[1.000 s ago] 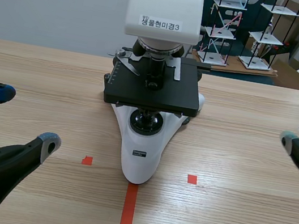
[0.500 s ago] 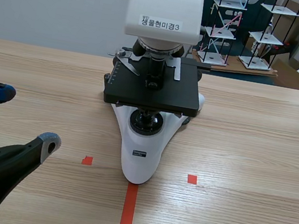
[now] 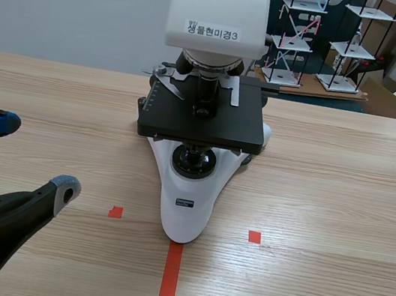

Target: Point at the coarse focus knob

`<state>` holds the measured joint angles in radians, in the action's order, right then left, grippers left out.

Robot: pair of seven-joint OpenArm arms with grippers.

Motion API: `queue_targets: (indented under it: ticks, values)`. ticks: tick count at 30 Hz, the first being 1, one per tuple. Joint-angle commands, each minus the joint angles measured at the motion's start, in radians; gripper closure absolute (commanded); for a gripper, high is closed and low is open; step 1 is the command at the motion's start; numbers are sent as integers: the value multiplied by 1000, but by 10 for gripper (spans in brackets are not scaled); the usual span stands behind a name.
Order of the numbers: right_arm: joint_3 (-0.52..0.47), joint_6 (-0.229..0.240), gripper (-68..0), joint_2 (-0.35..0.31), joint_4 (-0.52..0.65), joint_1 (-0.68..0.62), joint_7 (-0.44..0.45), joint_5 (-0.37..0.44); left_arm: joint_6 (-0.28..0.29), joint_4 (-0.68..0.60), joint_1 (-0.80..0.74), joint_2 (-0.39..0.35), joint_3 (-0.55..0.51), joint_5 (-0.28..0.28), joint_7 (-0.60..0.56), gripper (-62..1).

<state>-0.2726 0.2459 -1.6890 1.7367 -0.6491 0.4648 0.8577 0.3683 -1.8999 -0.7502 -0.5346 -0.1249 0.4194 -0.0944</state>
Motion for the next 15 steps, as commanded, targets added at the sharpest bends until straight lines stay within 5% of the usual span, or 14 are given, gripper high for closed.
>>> queue_targets:
  ticks: [1,6,15]
  values:
    - [-1,-15,-18,31,0,1,30,10,1,-23,0,2,1,7,-14,-623]
    - [-4,-15,-18,192,-35,10,89,-43,1,-23,0,2,1,7,-14,-623]
    - [19,108,-18,388,-47,225,-117,-89,1,-23,0,2,1,7,-14,-623]
